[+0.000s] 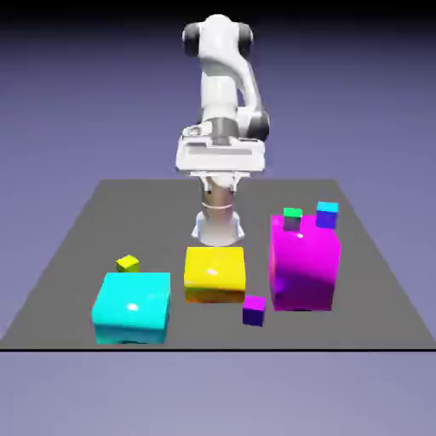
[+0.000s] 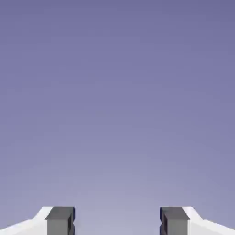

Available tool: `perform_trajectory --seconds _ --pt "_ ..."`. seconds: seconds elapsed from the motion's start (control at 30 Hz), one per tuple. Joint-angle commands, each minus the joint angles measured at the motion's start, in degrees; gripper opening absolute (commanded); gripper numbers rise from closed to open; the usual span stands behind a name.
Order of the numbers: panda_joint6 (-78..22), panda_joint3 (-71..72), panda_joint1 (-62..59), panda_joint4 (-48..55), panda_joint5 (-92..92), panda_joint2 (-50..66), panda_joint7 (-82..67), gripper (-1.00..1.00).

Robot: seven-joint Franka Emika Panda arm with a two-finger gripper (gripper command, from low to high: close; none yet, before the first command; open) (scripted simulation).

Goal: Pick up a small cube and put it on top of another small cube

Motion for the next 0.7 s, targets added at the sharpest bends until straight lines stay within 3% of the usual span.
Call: perform_trajectory --seconds 0.0,0.67 --pt "-2.08 0.60 -0.36 1.48 0.11 2.08 0.71 0.00" --pt "-43.64 12.49 -7.57 31.10 2.31 43.61 14.90 0.00"
